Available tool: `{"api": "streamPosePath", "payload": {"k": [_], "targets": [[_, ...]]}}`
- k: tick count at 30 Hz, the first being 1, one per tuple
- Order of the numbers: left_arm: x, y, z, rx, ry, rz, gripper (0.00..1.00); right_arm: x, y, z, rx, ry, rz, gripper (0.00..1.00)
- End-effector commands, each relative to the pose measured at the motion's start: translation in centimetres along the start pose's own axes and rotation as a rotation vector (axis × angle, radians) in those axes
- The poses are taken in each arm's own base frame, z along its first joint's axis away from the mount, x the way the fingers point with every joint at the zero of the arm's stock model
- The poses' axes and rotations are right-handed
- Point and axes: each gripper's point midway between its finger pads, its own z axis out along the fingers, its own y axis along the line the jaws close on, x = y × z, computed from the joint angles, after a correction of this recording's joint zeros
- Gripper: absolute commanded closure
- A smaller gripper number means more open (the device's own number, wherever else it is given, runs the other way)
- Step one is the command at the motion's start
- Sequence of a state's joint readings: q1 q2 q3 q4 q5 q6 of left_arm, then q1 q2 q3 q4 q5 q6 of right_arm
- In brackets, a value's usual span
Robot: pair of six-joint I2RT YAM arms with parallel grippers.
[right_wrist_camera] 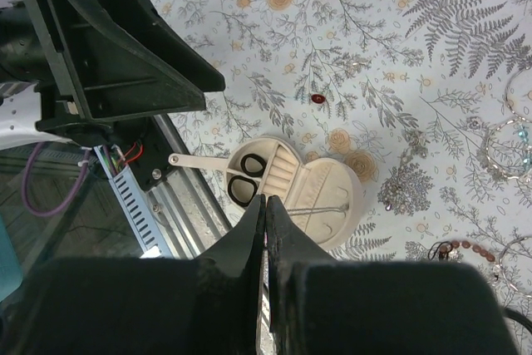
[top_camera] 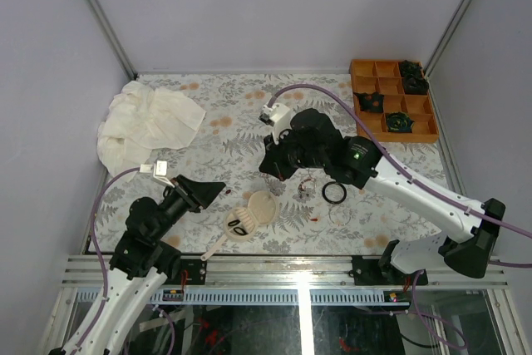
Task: Organize the mixed jewelry
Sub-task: Place the jewelry in the jewelry box.
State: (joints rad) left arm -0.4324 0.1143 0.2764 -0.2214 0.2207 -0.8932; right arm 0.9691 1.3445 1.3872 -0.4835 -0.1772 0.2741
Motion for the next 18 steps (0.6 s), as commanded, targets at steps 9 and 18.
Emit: {"api": "streamPosePath", "payload": {"k": [9, 18], "targets": [[0.1, -0.5, -0.1, 0.027, 0.000, 0.006, 0.59, 0.3, 0.5, 0.8, -0.023, -0.008, 0.005, 1.00], [0.1, -0.4, -0.3, 0.022, -0.002, 0.008, 0.59, 1.1, -0.6, 2.0, 0.020, 0.019, -0.002, 1.00]]}}
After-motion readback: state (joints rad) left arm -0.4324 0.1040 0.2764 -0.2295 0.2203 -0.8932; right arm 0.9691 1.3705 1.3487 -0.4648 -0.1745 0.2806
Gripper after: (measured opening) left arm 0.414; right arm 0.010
